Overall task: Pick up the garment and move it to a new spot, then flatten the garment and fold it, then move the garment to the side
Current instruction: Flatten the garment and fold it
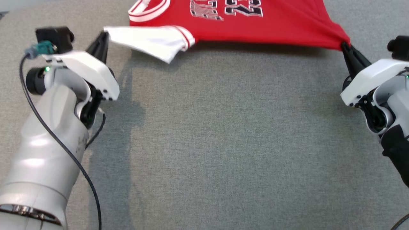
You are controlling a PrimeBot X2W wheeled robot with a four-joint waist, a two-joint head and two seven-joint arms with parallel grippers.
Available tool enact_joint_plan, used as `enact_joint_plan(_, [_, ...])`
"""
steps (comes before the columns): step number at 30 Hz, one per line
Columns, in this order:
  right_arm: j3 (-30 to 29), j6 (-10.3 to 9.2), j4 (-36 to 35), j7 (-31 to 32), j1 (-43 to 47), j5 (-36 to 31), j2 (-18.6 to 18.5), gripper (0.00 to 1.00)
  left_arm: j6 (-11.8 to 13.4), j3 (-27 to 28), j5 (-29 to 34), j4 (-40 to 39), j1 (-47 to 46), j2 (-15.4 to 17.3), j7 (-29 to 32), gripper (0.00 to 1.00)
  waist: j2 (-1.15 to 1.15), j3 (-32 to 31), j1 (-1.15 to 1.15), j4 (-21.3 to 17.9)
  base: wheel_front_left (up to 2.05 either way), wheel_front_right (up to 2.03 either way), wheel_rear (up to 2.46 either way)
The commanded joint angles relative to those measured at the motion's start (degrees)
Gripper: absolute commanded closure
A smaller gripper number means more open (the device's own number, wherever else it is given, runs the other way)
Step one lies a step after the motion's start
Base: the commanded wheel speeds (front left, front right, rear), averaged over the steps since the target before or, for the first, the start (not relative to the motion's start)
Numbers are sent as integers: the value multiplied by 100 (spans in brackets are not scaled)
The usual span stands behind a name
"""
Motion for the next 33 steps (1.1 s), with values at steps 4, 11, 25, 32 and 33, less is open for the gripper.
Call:
enact_joint_plan(4, [157,-3,108,-98,152,93,-52,100,-5,-303,31,-241,378,204,272,100,0,-211,0,74,0,0,0])
enact_joint_plan(11, [531,-3,278,-160,258,129,-50,100,-5,-893,-66,-817,959,612,931,100,0,-423,0,108,0,0,0])
enact_joint_plan(25, [1282,-4,472,85,573,249,-208,100,-3,-1452,-640,-2121,1896,1340,2250,100,0,-900,0,79,0,0,0])
enact_joint_plan(32, [1635,-4,273,512,793,475,-393,100,-3,-1335,-1217,-2839,2413,1607,2884,100,0,-1151,0,-4,0,0,0])
enact_joint_plan(33, [1672,-4,240,573,811,514,-430,100,8,-1298,-1323,-2940,2485,1642,2966,100,0,-1182,0,-18,0,0,0])
